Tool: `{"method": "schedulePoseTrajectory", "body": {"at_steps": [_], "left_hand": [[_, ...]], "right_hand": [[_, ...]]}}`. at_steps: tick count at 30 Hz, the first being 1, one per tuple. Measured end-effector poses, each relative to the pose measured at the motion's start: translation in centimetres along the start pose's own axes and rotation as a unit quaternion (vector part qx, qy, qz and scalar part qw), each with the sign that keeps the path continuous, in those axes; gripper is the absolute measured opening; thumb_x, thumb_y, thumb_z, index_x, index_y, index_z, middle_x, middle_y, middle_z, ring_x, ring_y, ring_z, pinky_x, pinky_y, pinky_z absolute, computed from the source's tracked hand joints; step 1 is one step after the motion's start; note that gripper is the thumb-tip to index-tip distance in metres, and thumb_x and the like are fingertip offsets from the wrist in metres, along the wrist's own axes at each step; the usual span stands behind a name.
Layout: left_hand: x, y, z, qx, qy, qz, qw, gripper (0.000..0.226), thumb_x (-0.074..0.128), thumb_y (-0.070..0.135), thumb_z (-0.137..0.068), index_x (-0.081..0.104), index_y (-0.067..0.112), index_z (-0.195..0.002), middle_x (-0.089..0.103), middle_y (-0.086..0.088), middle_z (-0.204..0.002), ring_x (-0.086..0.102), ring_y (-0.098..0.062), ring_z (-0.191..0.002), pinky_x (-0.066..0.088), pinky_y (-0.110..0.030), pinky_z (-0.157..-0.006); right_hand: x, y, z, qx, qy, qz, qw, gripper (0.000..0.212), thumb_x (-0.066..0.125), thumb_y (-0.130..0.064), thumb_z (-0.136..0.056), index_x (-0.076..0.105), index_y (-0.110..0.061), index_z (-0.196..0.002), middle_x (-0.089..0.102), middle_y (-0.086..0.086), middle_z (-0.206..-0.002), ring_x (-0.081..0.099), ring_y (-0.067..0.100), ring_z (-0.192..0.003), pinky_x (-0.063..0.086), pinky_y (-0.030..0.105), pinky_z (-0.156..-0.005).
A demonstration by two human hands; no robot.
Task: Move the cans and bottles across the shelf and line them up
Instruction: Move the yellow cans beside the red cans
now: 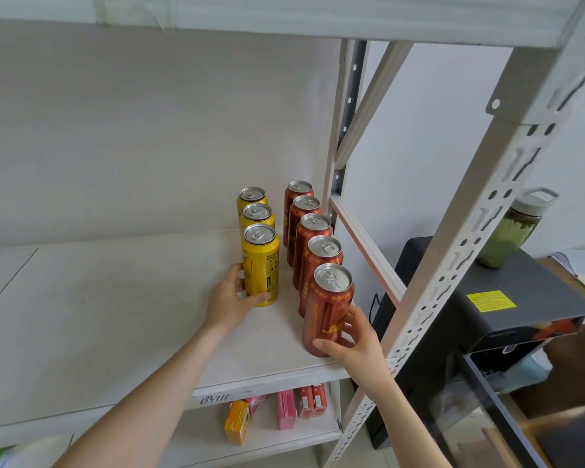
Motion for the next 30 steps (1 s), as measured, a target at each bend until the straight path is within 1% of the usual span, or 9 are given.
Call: {"method": "schedulePoseTrajectory", "body": {"at_steps": [5, 11, 13, 15, 17, 20, 24, 27, 30], "left_hand": [[-1.0, -0.3, 0.7, 0.016, -0.002, -0.049, 0.999, 0.061, 0.082, 0.031, -0.077, 0.055, 0.018, -0.131, 0.066, -0.013, -0.12, 0.06, -0.024, -0.114, 0.042, -0.028, -0.086], [-2.4, -0.4, 1.9, 0.059, -0.014, -0.126, 0.99, 0.059, 0.075, 0.04, -0.083, 0.053, 0.022, -0.135, 0.062, -0.011, -0.121, 0.055, -0.028, -0.116, 0.044, -0.037, -0.09], [-2.8, -0.2, 2.6, 0.083, -0.019, -0.164, 0.983, 0.058, 0.071, 0.041, -0.085, 0.052, 0.021, -0.136, 0.061, -0.012, -0.122, 0.052, -0.032, -0.117, 0.044, -0.04, -0.09], [-3.4, 0.2, 3.3, 0.118, -0.009, -0.207, 0.971, 0.057, 0.069, 0.042, -0.087, 0.054, 0.017, -0.135, 0.061, -0.013, -0.124, 0.052, -0.036, -0.115, 0.045, -0.042, -0.091], [-4.0, 0.4, 4.1, 0.164, 0.011, -0.248, 0.955, 0.055, 0.062, 0.047, -0.088, 0.058, 0.011, -0.13, 0.063, -0.014, -0.122, 0.056, -0.038, -0.111, 0.047, -0.044, -0.09], [-4.8, 0.2, 5.2, 0.2, 0.03, -0.305, 0.93, 0.065, 0.042, 0.057, -0.087, 0.06, 0.009, -0.128, 0.064, -0.016, -0.124, 0.057, -0.04, -0.114, 0.048, -0.05, -0.093], [-5.8, 0.1, 7.4, 0.202, 0.04, -0.361, 0.91, 0.06, 0.051, 0.051, -0.089, 0.056, 0.012, -0.134, 0.056, -0.018, -0.138, 0.047, -0.04, -0.131, 0.037, -0.062, -0.103], [-6.4, 0.3, 9.8, 0.216, 0.048, -0.382, 0.897, 0.059, 0.055, 0.047, -0.089, 0.053, 0.013, -0.137, 0.051, -0.017, -0.144, 0.043, -0.039, -0.135, 0.032, -0.064, -0.105], [-7.1, 0.3, 12.7, 0.231, 0.055, -0.404, 0.884, 0.061, 0.061, 0.045, -0.09, 0.05, 0.014, -0.141, 0.044, -0.017, -0.15, 0.037, -0.037, -0.14, 0.028, -0.064, -0.109]], "right_hand": [[0.1, 0.1, 0.4, 0.004, 0.02, 0.015, 1.0, 0.068, 0.085, -0.031, -0.07, 0.047, -0.036, -0.126, 0.059, -0.016, -0.119, 0.059, 0.007, -0.109, 0.05, 0.019, -0.079], [0.3, -0.7, 1.6, 0.005, 0.075, 0.052, 0.996, 0.064, 0.083, -0.03, -0.074, 0.044, -0.039, -0.124, 0.057, -0.018, -0.114, 0.057, 0.005, -0.107, 0.045, 0.017, -0.075], [0.3, -1.0, 2.1, -0.005, 0.106, 0.087, 0.991, 0.063, 0.082, -0.033, -0.074, 0.043, -0.041, -0.123, 0.057, -0.017, -0.116, 0.056, 0.006, -0.108, 0.046, 0.024, -0.083], [0.3, -1.1, 2.7, -0.006, 0.143, 0.13, 0.981, 0.065, 0.081, -0.038, -0.075, 0.044, -0.038, -0.128, 0.057, -0.011, -0.124, 0.054, 0.009, -0.112, 0.049, 0.036, -0.092], [0.4, -1.2, 3.6, 0.001, 0.176, 0.19, 0.966, 0.069, 0.077, -0.044, -0.076, 0.042, -0.033, -0.135, 0.054, -0.007, -0.134, 0.052, 0.013, -0.119, 0.049, 0.045, -0.097], [0.7, -2.1, 5.4, -0.021, 0.219, 0.301, 0.928, 0.072, 0.069, -0.053, -0.081, 0.039, -0.027, -0.142, 0.049, -0.003, -0.143, 0.046, 0.018, -0.128, 0.043, 0.046, -0.104], [2.0, -3.3, 7.9, -0.07, 0.244, 0.423, 0.87, 0.071, 0.061, -0.055, -0.086, 0.039, -0.023, -0.145, 0.046, 0.002, -0.148, 0.042, 0.025, -0.135, 0.031, 0.049, -0.11], [3.1, -4.4, 9.3, -0.105, 0.237, 0.494, 0.83, 0.071, 0.057, -0.055, -0.087, 0.035, -0.023, -0.146, 0.042, 0.005, -0.151, 0.038, 0.029, -0.138, 0.026, 0.051, -0.112], [4.1, -5.3, 10.5, -0.118, 0.214, 0.544, 0.803, 0.073, 0.051, -0.058, -0.088, 0.029, -0.024, -0.148, 0.034, 0.006, -0.156, 0.03, 0.03, -0.144, 0.013, 0.048, -0.115]]}}
Point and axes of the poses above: each hand's wrist, its own z-axis away from the middle knuckle, its own x-axis out of the palm, y = z × x, the point moved 5 cm from there along -z, towards the middle knuckle
